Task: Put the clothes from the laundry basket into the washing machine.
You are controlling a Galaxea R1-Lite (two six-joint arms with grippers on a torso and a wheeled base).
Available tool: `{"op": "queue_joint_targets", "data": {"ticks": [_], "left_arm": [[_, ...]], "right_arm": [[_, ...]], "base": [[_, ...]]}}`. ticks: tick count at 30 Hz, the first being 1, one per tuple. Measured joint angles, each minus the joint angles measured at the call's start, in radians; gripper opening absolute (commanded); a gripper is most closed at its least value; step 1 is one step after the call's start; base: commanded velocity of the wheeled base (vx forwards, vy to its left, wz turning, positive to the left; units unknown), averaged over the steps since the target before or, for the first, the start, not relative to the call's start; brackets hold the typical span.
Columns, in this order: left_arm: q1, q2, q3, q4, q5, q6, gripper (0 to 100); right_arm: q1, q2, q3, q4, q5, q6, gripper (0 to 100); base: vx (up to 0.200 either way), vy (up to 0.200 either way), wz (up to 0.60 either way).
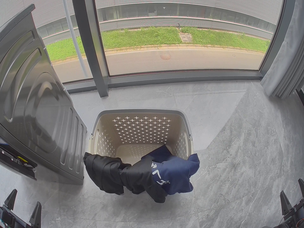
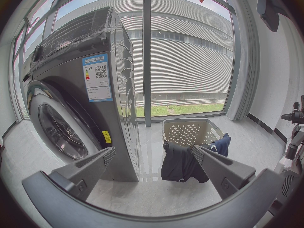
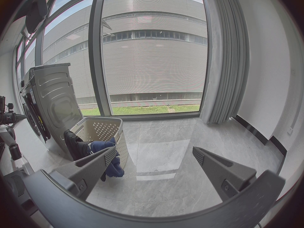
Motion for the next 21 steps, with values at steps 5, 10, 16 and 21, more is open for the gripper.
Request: {"op": "queue_joint_targets", "data": {"ticks": [5, 10, 16, 21], "left_arm": [[0.000, 0.000, 0.000, 0.000, 0.000, 0.000, 100], [0.000, 0.000, 0.000, 0.000, 0.000, 0.000, 100], [0.000, 0.000, 0.000, -0.001, 0.000, 0.000, 100], [-0.001, 0.000, 0.000, 0.000, 0.000, 0.000, 100]], "right_arm": [[0.001, 0.000, 0.000, 0.000, 0.000, 0.000, 100], [0.000, 0.000, 0.000, 0.000, 0.000, 0.000, 100], [0.001, 0.000, 0.000, 0.000, 0.000, 0.000, 100], [0.000, 0.000, 0.000, -0.001, 0.000, 0.000, 100]], "base": [[0.200, 0.000, 0.00], [0.200, 0.000, 0.00], [0.200, 0.000, 0.00], [0.120, 0.000, 0.00]]}}
